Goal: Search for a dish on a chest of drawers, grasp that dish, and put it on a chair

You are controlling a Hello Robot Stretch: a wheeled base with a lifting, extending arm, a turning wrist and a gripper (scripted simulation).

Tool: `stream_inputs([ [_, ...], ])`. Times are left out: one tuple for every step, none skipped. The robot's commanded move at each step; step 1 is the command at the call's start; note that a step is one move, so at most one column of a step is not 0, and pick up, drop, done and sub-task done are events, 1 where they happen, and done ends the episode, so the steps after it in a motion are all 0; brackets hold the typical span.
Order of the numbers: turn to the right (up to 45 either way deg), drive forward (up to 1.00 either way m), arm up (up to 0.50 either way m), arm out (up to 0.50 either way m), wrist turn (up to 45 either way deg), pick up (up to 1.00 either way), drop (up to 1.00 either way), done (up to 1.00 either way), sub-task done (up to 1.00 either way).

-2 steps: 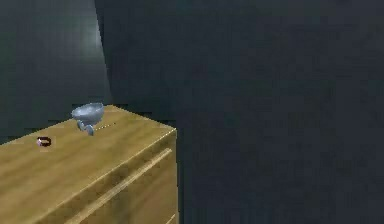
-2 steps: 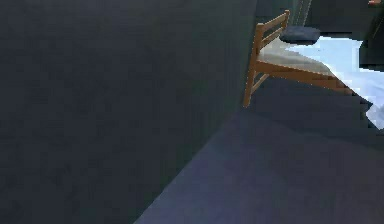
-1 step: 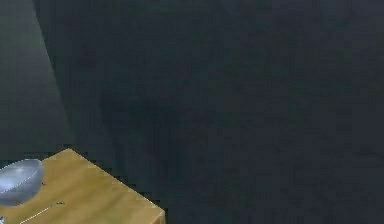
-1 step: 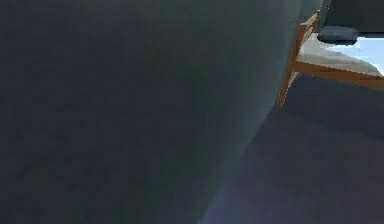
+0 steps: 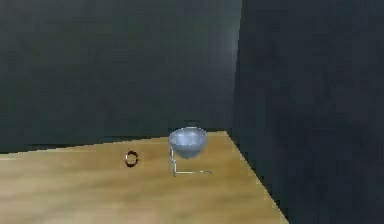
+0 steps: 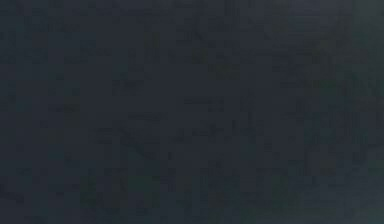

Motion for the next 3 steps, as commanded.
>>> stream_inputs([
  [-45.0, 0.0, 0.0, 0.0, 0.0, 0.0, 0.0, 0.0, 0.0],
  [-39.0, 0.0, 0.0, 0.0, 0.0, 0.0, 0.0, 0.0, 0.0],
  [0.0, 0.0, 0.5, 0.0, 0.0, 0.0, 0.0, 0.0, 0.0],
])
